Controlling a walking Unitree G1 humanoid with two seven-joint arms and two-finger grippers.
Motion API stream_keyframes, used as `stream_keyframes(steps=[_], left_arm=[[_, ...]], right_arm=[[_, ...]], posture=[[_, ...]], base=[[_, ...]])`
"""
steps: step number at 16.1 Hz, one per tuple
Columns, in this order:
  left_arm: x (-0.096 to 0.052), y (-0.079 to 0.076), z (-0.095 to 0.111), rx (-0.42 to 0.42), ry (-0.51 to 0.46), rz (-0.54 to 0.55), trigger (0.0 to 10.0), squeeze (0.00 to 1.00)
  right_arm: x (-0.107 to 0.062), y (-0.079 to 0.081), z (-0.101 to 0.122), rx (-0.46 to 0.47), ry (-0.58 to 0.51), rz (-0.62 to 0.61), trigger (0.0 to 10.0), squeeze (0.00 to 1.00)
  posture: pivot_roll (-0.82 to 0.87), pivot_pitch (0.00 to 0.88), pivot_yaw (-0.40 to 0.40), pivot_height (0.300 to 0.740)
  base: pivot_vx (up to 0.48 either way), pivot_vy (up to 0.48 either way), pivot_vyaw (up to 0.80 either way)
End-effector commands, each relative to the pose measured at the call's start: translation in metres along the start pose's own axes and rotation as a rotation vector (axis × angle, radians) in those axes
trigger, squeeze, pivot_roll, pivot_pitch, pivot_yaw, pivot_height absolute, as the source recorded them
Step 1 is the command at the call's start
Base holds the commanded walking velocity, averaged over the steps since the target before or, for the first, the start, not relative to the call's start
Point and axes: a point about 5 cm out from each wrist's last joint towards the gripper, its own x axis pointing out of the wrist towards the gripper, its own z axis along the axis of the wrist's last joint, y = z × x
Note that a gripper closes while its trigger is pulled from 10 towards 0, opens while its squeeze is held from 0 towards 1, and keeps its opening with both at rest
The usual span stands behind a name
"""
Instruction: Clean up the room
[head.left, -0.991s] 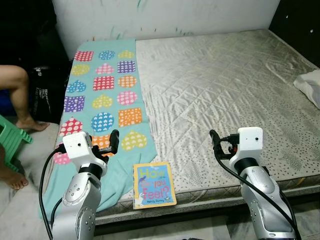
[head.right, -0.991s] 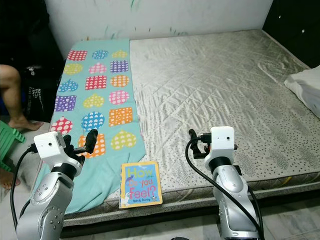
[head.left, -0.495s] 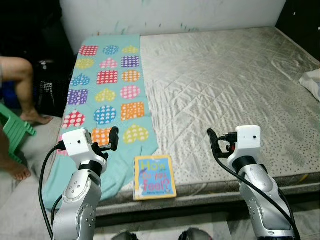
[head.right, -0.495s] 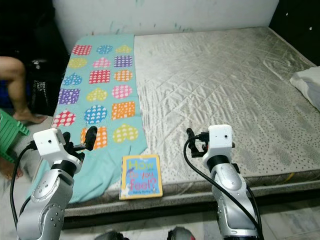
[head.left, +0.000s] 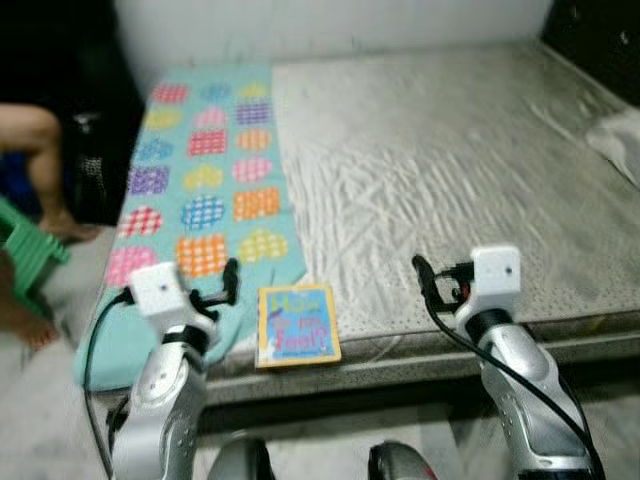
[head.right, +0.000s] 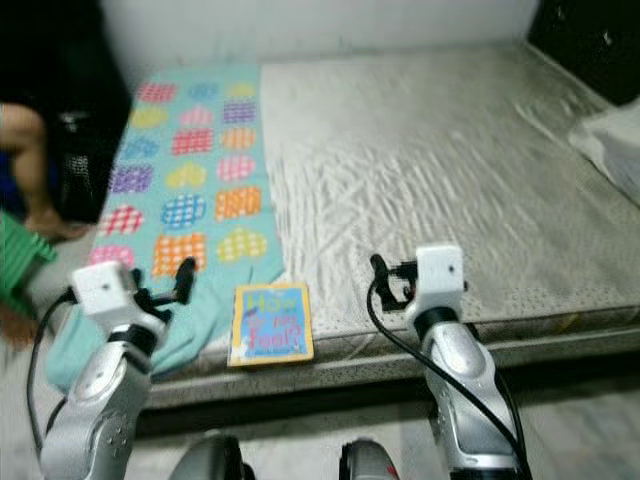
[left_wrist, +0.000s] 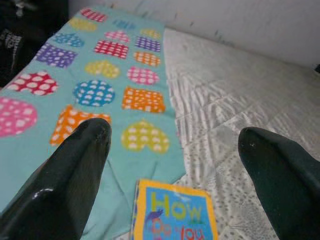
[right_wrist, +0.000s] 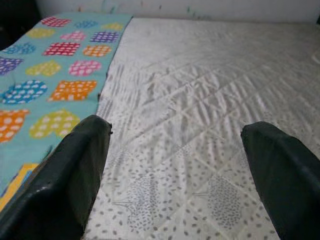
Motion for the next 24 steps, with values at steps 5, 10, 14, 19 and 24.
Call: stream_keyframes(steps=[5, 10, 14, 19, 24], left_arm=[[0.0008, 0.0034, 0.0051, 0.012, -0.023, 0.004, 10.0, 0.0], [0.0013, 0.0007, 0.0055, 0.011, -0.024, -0.001, 10.0, 0.0], [0.0026, 0.0001, 0.0066, 0.012, -0.03, -0.003, 10.0, 0.0], [0.0022, -0.0031, 0.0117, 0.007, -0.063, -0.026, 10.0, 0.0], [0.0024, -0.0051, 0.0121, 0.006, -0.064, -0.038, 10.0, 0.0]], right_arm=[[0.0009, 0.0077, 0.0025, -0.003, -0.009, 0.062, 10.0, 0.0], [-0.0007, 0.0129, 0.0014, -0.002, -0.007, 0.099, 10.0, 0.0], [0.0, 0.012, 0.0012, 0.009, -0.007, 0.097, 10.0, 0.0], [0.0016, 0.0109, 0.0015, -0.002, -0.007, 0.098, 10.0, 0.0], [0.0021, 0.0106, 0.0015, -0.012, -0.01, 0.098, 10.0, 0.0]], posture=[[-0.2, 0.094, 0.03, 0.666], [-0.2, 0.104, 0.03, 0.613], [-0.2, 0.106, 0.03, 0.608], [-0.2, 0.105, 0.03, 0.608], [-0.2, 0.107, 0.03, 0.608]], base=[[0.0, 0.0, 0.0], [0.0, 0.0, 0.0], [0.0, 0.0, 0.0], [0.064, 0.0, 0.0], [0.379, 0.0, 0.0]])
